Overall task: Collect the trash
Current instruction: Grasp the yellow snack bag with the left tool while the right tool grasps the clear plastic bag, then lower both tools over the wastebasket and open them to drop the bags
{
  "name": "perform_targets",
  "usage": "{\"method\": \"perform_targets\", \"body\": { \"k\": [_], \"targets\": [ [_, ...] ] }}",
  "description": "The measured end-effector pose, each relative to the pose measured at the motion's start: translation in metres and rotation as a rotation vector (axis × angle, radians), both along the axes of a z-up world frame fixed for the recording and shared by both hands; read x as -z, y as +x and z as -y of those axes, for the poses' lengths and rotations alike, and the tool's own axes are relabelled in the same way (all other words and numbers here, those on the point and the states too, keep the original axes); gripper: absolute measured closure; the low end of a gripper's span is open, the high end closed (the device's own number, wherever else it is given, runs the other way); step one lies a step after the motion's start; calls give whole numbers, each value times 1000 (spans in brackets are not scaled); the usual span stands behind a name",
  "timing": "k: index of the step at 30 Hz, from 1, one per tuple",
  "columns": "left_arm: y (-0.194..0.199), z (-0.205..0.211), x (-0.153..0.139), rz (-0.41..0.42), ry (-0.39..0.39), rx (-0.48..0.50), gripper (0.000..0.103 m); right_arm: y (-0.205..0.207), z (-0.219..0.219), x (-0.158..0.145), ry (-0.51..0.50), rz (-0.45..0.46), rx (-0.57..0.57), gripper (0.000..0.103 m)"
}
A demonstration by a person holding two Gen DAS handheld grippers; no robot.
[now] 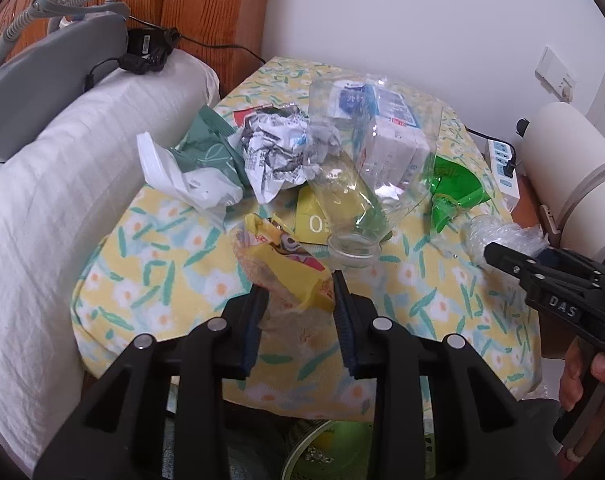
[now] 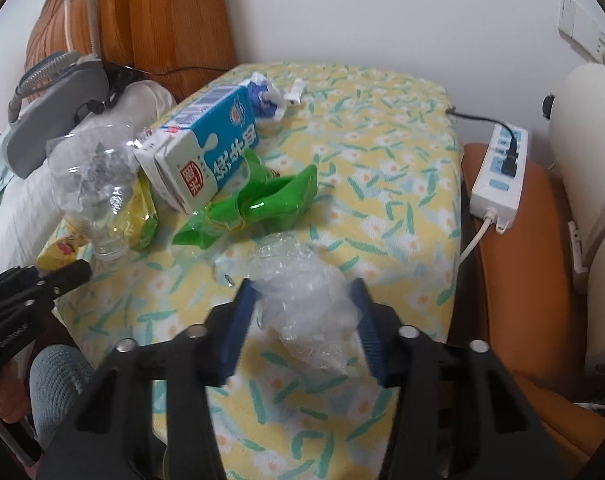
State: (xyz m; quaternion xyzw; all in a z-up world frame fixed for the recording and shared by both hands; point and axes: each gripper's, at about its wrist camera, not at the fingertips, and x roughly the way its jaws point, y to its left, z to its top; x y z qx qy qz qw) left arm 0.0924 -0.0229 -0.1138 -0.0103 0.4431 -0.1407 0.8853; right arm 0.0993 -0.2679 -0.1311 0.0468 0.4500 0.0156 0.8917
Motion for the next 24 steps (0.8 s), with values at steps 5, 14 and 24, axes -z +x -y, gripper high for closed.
{"method": "perform_targets", "body": {
  "k": [5, 14, 24],
  "targets": [
    [-7, -3, -10, 26, 8, 3, 72, -6, -3, -6, -13, 21, 14, 73],
    [-38, -4, -29, 60, 32, 31, 72, -51, -9, -43, -23, 98, 17, 73],
    [-101, 16, -10, -93, 76, 217, 72, -134, -48, -5, 48, -144, -177, 73]
  ]
}}
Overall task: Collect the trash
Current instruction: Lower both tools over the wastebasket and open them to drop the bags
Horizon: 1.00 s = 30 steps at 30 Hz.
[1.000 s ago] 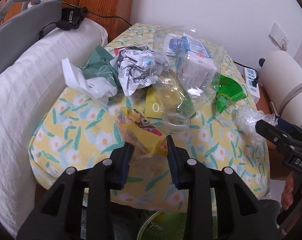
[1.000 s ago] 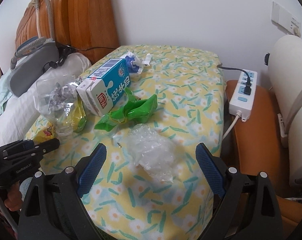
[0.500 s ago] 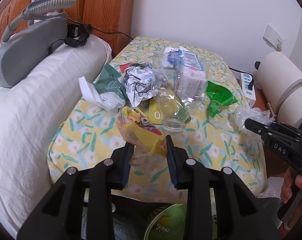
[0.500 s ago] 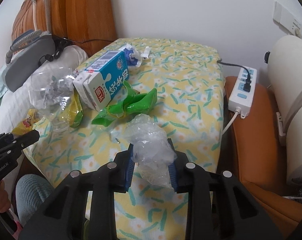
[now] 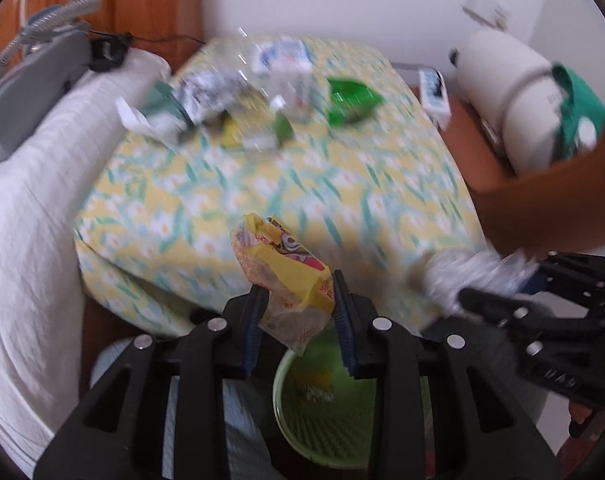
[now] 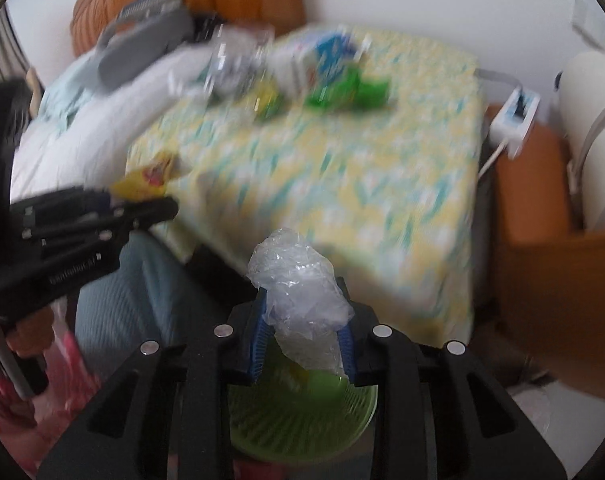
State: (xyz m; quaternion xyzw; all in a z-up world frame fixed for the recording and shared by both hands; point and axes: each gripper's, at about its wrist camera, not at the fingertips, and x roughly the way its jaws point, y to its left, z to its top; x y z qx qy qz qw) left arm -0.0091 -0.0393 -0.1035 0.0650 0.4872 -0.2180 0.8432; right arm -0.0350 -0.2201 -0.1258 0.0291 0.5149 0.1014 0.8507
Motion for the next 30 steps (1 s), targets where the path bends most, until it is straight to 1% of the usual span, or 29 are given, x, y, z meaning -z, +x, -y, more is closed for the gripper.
{"method": "perform_targets", "body": {
  "k": [4, 6, 8, 9, 10, 11, 12, 16, 18, 23, 26, 28, 29, 30],
  "targets": [
    [-19, 7, 22, -70, 29, 57, 72, -20, -9, 47, -11, -160, -33, 71],
    [-24, 10, 30, -89, 44, 72, 72, -25, -12, 65, -12, -214, -33, 71],
    [-30, 13, 35, -101, 51, 86, 72, -24, -13, 77, -17, -248, -28, 69],
    [-32, 15, 37, -104, 56, 93, 72, -23, -13, 83, -22, -265, -20, 60],
    [-33, 16, 39, -106, 60, 98, 72, -21, -13, 85, -22, -276, -12, 46],
    [-34, 17, 40, -109, 62, 102, 72, -21, -14, 86, -21, -277, -4, 39],
    [-35, 18, 40, -111, 63, 105, 72, -23, -13, 86, -21, -273, 2, 29],
    [-35, 20, 43, -126, 72, 116, 72, -24, -11, 74, -32, -222, 19, 17],
    [-34, 21, 46, -140, 81, 123, 72, -24, -4, 68, -38, -203, 30, 15],
    [-34, 30, 62, -220, 127, 164, 72, -27, 10, 51, -42, -168, 72, 13],
    [-36, 34, 69, -263, 140, 195, 72, -30, 18, 42, -61, -144, 92, 13],
    [-38, 36, 71, -276, 147, 212, 64, -30, 23, 37, -65, -130, 102, 12],
    [-38, 36, 71, -278, 146, 215, 54, -30, 26, 34, -68, -123, 111, 12],
    [-38, 36, 72, -274, 144, 215, 46, -31, 28, 34, -67, -118, 118, 12]
  ]
}}
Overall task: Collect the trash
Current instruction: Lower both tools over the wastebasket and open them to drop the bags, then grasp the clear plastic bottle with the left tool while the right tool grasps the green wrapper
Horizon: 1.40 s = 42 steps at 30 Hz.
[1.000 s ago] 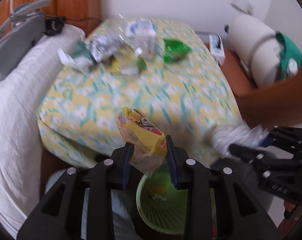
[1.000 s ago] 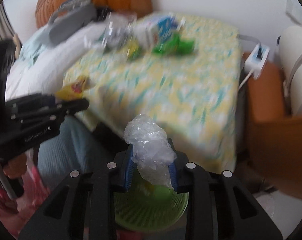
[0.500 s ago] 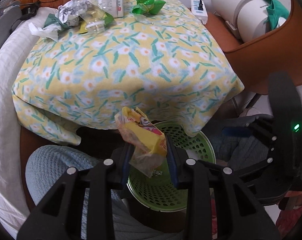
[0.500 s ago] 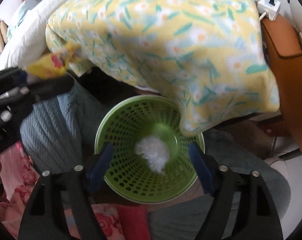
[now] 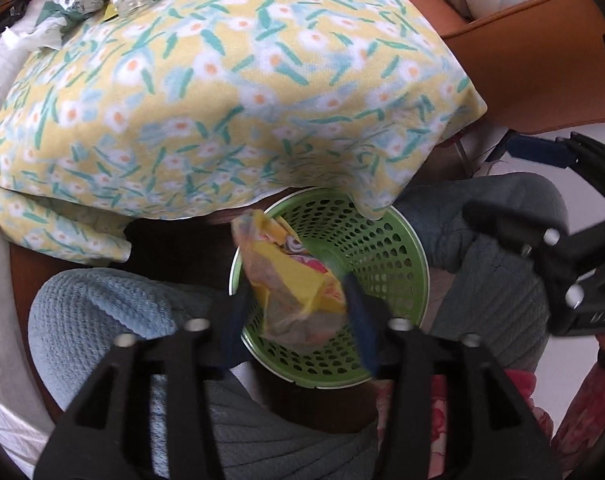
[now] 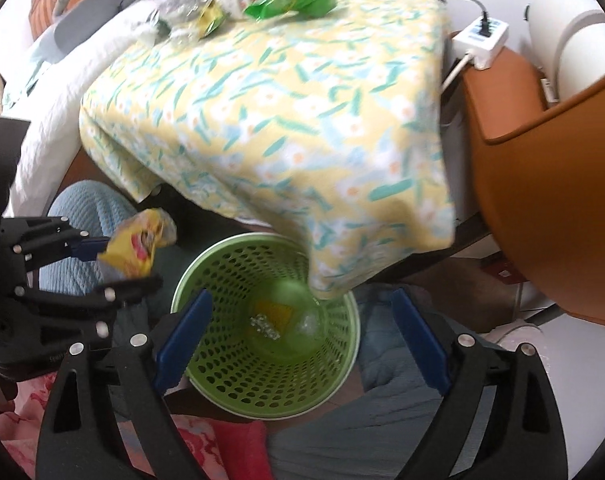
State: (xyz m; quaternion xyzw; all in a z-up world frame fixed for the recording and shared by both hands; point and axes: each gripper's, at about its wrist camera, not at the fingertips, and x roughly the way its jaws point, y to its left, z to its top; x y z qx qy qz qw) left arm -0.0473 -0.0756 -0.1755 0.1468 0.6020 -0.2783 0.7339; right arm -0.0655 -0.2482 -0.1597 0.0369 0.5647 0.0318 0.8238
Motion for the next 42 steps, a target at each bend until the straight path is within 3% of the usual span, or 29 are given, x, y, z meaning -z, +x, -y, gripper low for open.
{"method": "perform_targets", "body": {
  "k": [3, 8, 15, 21, 32, 37, 42],
  "targets": [
    [0, 2, -6, 34, -10, 1, 32, 1, 8, -4, 8, 10, 23, 12],
    [0, 0, -23, 107, -65, -20, 18, 0, 15, -5, 22, 21, 40, 12],
    [6, -5, -47, 215, -120, -78, 8, 4, 15, -10, 32, 60, 59, 12],
    [20, -27, -70, 306, -172, -170, 8, 9, 12, -27, 43, 124, 63, 12],
    [58, -62, -90, 396, -173, -306, 8, 46, 3, -63, 60, 261, 53, 12],
    [83, -54, -100, 446, -215, -319, 8, 86, 4, -74, 49, 314, 78, 12],
    [115, -33, -100, 484, -205, -333, 8, 122, 12, -77, 43, 338, 121, 12]
  ]
}}
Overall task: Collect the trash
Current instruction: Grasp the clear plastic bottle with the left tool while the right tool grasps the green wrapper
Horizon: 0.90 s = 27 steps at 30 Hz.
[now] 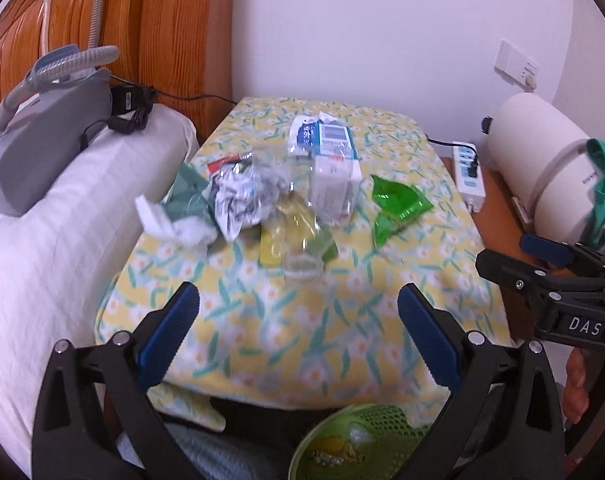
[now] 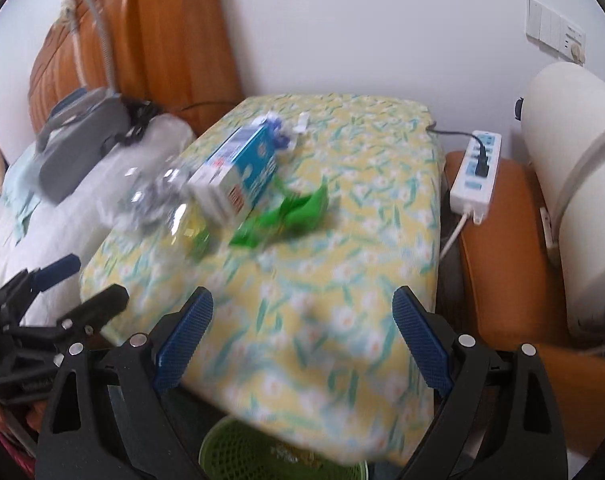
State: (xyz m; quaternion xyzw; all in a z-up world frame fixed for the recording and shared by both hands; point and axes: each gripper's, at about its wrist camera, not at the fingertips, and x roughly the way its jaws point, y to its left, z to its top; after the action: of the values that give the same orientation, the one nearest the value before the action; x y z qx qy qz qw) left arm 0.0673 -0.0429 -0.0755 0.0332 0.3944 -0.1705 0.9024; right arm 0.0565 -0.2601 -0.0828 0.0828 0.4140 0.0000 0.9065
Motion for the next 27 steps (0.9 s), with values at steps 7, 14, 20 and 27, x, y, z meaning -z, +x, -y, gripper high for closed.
{"method": "perform_targets", "body": {
  "k": [7, 14, 20, 27],
  "targets": [
    [37, 17, 10, -9, -12, -31, 8, 35, 14, 7, 53, 4, 26, 12],
    [54, 26, 16, 13, -33, -46, 8, 63, 26, 20, 132, -13, 51, 12],
    [62, 38, 21, 35, 4, -37, 36, 72, 30, 28, 195, -24, 66, 13],
    [60, 37, 22, 41, -1, -30, 40, 85, 27, 40, 245, -58, 77, 23]
  ]
}}
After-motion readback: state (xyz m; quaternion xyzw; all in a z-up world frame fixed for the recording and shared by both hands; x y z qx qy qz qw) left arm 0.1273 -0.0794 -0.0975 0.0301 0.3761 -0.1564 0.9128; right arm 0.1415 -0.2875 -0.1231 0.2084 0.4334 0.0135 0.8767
